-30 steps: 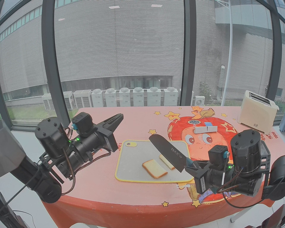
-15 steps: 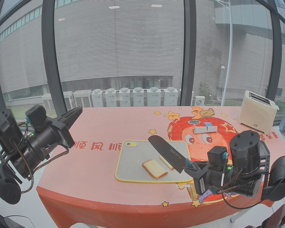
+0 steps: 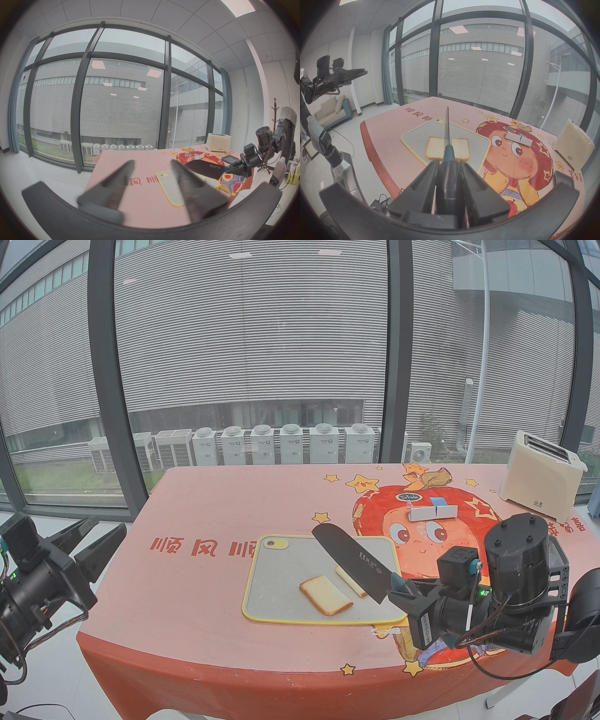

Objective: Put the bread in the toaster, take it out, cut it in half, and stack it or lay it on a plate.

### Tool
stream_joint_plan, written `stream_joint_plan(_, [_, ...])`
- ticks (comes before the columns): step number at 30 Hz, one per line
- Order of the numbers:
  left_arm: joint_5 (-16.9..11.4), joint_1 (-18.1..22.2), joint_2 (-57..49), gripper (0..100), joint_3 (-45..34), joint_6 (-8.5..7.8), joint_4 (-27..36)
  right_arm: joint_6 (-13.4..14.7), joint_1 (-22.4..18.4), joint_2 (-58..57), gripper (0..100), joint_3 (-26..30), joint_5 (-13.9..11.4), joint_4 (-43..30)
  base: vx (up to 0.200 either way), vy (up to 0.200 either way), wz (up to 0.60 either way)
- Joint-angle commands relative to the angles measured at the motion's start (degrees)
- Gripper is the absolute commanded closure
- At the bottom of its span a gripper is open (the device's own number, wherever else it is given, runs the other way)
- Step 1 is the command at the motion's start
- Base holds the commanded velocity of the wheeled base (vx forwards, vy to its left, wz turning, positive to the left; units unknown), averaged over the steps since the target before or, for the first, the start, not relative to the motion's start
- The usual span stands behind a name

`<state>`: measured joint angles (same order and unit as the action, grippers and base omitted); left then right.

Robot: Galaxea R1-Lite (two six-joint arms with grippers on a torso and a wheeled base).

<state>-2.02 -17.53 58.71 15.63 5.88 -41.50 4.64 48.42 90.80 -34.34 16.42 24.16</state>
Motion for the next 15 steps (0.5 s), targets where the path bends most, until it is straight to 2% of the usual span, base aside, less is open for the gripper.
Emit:
stream_joint_plan(1, [0.3,0.7,-12.2,0,-1.5,0.28,5.6,0.0,0.0,-0.1,100,0.1,0.0,0.0,0.000,0.000,0.00])
stream_joint_plan(3, [0.4,2.0,-14.5,0,-1.5,0.28,7.3,-0.1,0.0,-0.1,100,0.2,0.0,0.0,0.000,0.000,0.00])
stream_joint_plan(6, [-0.2,6.7,-19.7,0,-2.3,0.28,11.4,-0.1,-0.3,-0.1,100,0.2,0.0,0.0,0.000,0.000,0.00])
stream_joint_plan(8, [-0.5,8.4,-22.1,0,-3.1,0.19,12.9,-0.1,-0.3,-0.2,100,0.2,0.0,0.0,0.000,0.000,0.00])
stream_joint_plan(15, [-1.3,9.2,-29.9,0,-4.0,0.10,19.3,-0.1,-0.6,-0.4,100,0.2,0.0,0.0,0.000,0.000,0.00])
